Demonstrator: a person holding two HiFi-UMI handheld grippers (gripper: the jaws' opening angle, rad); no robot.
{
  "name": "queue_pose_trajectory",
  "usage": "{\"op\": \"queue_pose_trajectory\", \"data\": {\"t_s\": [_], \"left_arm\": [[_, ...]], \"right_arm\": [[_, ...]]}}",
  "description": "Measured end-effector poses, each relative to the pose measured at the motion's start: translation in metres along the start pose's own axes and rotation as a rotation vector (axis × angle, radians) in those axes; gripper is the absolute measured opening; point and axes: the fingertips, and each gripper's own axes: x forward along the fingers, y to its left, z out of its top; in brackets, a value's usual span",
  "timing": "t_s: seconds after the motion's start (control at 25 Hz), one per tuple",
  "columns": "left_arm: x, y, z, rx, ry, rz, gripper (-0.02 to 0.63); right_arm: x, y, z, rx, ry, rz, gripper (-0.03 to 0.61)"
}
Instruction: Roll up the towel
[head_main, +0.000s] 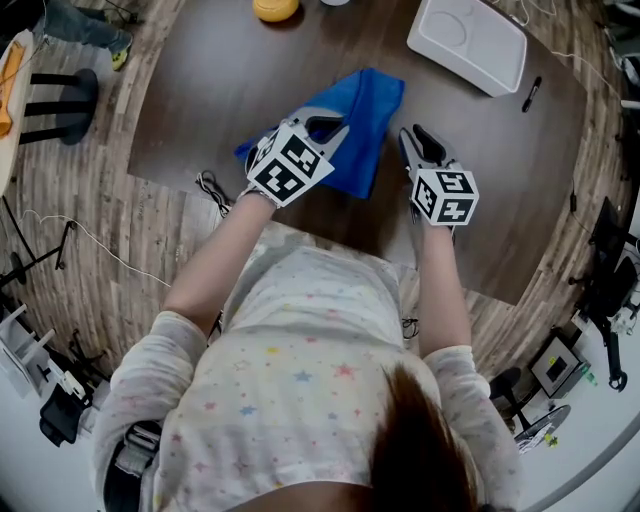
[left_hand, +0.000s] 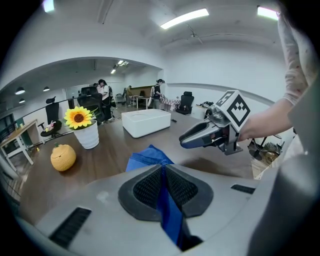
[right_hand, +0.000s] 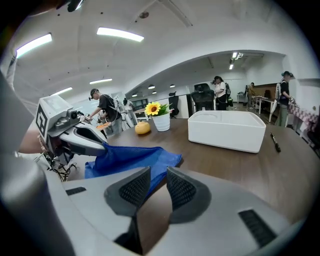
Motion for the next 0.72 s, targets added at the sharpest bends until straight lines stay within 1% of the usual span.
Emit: {"op": "queue_pose_trajectory", "data": {"t_s": [0.4, 0.56, 0.72], "left_arm": [[0.003, -0.048, -0.021, -0.003, 0.026, -0.068, 0.026], [0.015, -0.069, -0.028, 0.012, 0.053, -0.096, 0.026], [0.021, -0.081, -0.035, 0.037, 0.069, -0.122, 0.026]], "right_arm": [[-0.004, 0.014, -0.016, 0.021, 0.001, 0.022, 0.098], [-0.009, 0.012, -0.023, 0.026, 0.003, 0.027, 0.097], [-0.012, 0.011, -0.028, 0.035, 0.005, 0.023, 0.094]]}}
